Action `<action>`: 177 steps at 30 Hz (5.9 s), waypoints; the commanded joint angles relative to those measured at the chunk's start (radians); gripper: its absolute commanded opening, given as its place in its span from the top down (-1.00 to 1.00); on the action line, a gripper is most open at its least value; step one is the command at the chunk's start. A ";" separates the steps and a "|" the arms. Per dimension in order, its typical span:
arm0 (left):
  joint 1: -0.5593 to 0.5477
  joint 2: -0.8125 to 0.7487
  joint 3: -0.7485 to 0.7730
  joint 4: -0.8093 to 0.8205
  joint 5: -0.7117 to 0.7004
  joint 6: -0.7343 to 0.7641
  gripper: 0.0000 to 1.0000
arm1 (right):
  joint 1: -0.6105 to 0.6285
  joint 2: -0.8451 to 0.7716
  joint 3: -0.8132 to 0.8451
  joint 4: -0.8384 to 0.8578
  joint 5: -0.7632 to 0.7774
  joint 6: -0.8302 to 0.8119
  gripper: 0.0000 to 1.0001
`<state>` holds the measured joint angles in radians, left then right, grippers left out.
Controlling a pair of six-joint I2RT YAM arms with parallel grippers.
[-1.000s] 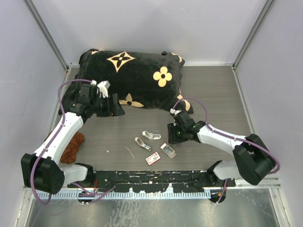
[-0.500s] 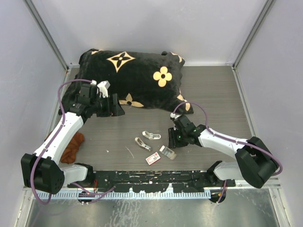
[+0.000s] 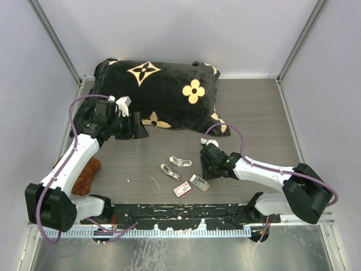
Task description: Load the staples into the stapler
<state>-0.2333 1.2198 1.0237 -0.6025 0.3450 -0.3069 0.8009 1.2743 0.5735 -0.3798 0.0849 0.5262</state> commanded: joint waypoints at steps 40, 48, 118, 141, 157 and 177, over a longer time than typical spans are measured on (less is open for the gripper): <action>-0.366 0.401 0.065 0.152 0.160 -0.118 -0.13 | -0.031 -0.150 0.191 -0.094 -0.024 -0.200 0.63; -0.370 0.450 0.092 0.144 0.170 -0.110 0.26 | -0.038 -0.167 0.186 -0.093 -0.038 -0.207 0.62; -0.137 0.272 0.292 -0.019 -0.171 0.014 -0.68 | 0.077 0.346 0.480 -0.123 -0.142 -0.321 0.58; -0.138 0.279 0.292 -0.016 -0.153 0.012 -0.68 | 0.077 0.399 0.518 -0.134 -0.134 -0.328 0.58; -0.137 0.281 0.294 -0.019 -0.149 0.012 -0.69 | 0.076 0.422 0.520 -0.142 -0.131 -0.325 0.59; -0.139 0.282 0.294 -0.019 -0.151 0.015 -0.69 | 0.076 0.417 0.529 -0.148 -0.126 -0.327 0.18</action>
<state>-0.3729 1.5326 1.3102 -0.6621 0.1871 -0.3004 0.8753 1.6951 1.0660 -0.5251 -0.0563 0.1944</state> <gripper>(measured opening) 0.842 0.395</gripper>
